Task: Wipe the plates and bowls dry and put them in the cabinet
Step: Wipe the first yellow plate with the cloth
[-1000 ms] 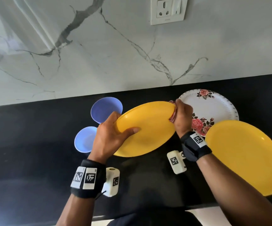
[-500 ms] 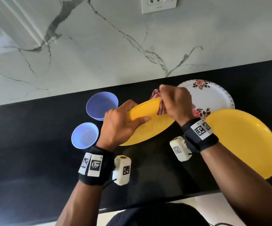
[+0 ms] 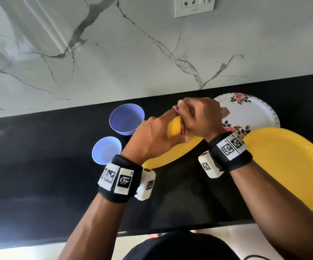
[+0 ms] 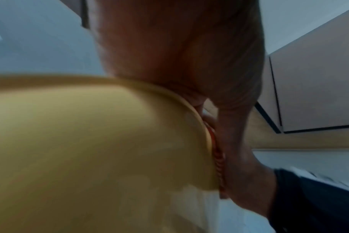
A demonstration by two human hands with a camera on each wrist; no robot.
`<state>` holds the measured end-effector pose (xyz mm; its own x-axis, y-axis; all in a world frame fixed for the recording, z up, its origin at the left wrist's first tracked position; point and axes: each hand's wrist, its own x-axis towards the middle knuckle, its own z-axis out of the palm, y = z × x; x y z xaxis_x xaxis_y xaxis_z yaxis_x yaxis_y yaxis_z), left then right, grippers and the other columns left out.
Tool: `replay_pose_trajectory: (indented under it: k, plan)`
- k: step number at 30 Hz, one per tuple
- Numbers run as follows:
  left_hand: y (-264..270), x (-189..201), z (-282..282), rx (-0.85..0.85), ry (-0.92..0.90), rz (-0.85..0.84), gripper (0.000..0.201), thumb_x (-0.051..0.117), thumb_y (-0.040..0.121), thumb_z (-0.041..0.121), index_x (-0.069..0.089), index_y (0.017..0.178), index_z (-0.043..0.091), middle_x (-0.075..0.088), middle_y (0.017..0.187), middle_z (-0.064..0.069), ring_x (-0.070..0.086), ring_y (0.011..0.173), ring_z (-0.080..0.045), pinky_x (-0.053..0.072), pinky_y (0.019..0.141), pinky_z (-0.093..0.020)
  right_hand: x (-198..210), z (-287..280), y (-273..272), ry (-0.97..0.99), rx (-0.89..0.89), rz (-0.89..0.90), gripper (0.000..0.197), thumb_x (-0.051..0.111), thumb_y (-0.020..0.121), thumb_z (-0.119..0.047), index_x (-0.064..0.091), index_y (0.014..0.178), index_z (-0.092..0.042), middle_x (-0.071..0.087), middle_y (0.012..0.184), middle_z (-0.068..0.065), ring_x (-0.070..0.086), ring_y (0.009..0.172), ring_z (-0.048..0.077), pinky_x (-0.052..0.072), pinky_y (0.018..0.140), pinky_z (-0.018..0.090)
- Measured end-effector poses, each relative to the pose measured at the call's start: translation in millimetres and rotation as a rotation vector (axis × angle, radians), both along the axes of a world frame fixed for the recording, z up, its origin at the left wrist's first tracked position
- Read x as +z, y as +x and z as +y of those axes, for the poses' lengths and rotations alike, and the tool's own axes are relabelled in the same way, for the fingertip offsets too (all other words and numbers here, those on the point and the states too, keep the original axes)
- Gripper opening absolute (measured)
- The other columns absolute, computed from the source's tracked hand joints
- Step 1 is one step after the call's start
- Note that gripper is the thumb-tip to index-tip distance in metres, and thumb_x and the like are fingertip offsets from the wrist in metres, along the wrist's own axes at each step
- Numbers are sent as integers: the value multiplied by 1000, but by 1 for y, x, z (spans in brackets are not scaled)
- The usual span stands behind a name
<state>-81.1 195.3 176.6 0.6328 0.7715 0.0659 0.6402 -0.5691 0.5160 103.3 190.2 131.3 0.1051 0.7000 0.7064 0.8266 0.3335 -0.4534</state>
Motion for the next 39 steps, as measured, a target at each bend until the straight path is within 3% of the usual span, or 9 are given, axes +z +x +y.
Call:
replay_pose_trajectory:
  k: [3, 6, 10, 12, 17, 24, 27, 33, 39]
  plan:
    - [7, -6, -4, 24, 35, -85, 40, 80, 89, 40, 68, 120, 18, 58, 66, 8, 57, 73, -34, 29, 62, -28, 3, -3, -3, 9, 6, -75, 43, 46, 102, -34, 59, 64, -17, 56, 55, -3, 42, 50, 10, 32, 48, 27]
    - [-9, -17, -9, 43, 9, -147, 29, 83, 86, 39, 63, 98, 21, 47, 60, 13, 49, 59, -16, 37, 61, -15, -22, -4, 15, -36, -33, 164, 44, 49, 103, -32, 57, 66, -9, 55, 55, 0, 50, 48, 20, 35, 48, 28]
    - [-40, -32, -19, 99, -51, -273, 38, 80, 79, 58, 56, 82, 30, 56, 66, 1, 56, 73, -15, 37, 58, -20, -66, -13, 19, -300, -70, 1347, 55, 55, 85, -49, 60, 76, 5, 59, 62, 17, 51, 60, 27, 39, 54, 28]
    - [-47, -35, -20, 116, -73, -300, 42, 69, 73, 69, 55, 79, 30, 59, 75, 3, 54, 72, -19, 37, 57, -22, -83, -15, 16, -361, -104, 1597, 49, 55, 90, -46, 62, 103, 0, 61, 88, 17, 60, 70, 21, 49, 53, 24]
    - [-41, -12, -11, 23, -222, -255, 47, 64, 75, 75, 61, 95, 33, 64, 82, 10, 61, 77, -12, 46, 66, -29, -63, -7, 16, -278, -201, 915, 41, 43, 101, -36, 58, 78, -6, 52, 67, 12, 47, 57, 2, 38, 53, 24]
    - [1, -1, -5, -24, -55, -120, 30, 81, 89, 40, 54, 97, 27, 50, 66, 17, 51, 60, -2, 37, 59, -10, 7, -7, -4, -100, -16, 41, 39, 43, 100, -39, 45, 62, -30, 46, 52, -9, 44, 46, 17, 36, 48, 33]
    - [-7, -14, -10, 6, -25, -223, 30, 76, 91, 46, 53, 93, 27, 52, 65, 12, 57, 69, 0, 38, 60, -12, -7, -6, 7, -124, -13, 200, 43, 43, 100, -37, 47, 59, -28, 49, 50, -8, 48, 46, 14, 37, 48, 33]
    - [-57, -51, -14, 206, -284, -580, 47, 75, 75, 61, 63, 90, 19, 67, 85, 0, 64, 78, -16, 50, 69, -30, -80, -17, 21, -293, -134, 1155, 45, 44, 108, -19, 47, 63, -19, 55, 47, -14, 51, 48, -2, 43, 65, 27]
    - [-62, -22, 0, 60, -350, -383, 56, 70, 75, 72, 65, 95, 19, 64, 82, -2, 59, 73, -5, 46, 67, -24, -61, -13, 20, -266, -156, 849, 58, 43, 108, -23, 43, 51, -13, 46, 49, 5, 44, 45, 7, 37, 55, 28]
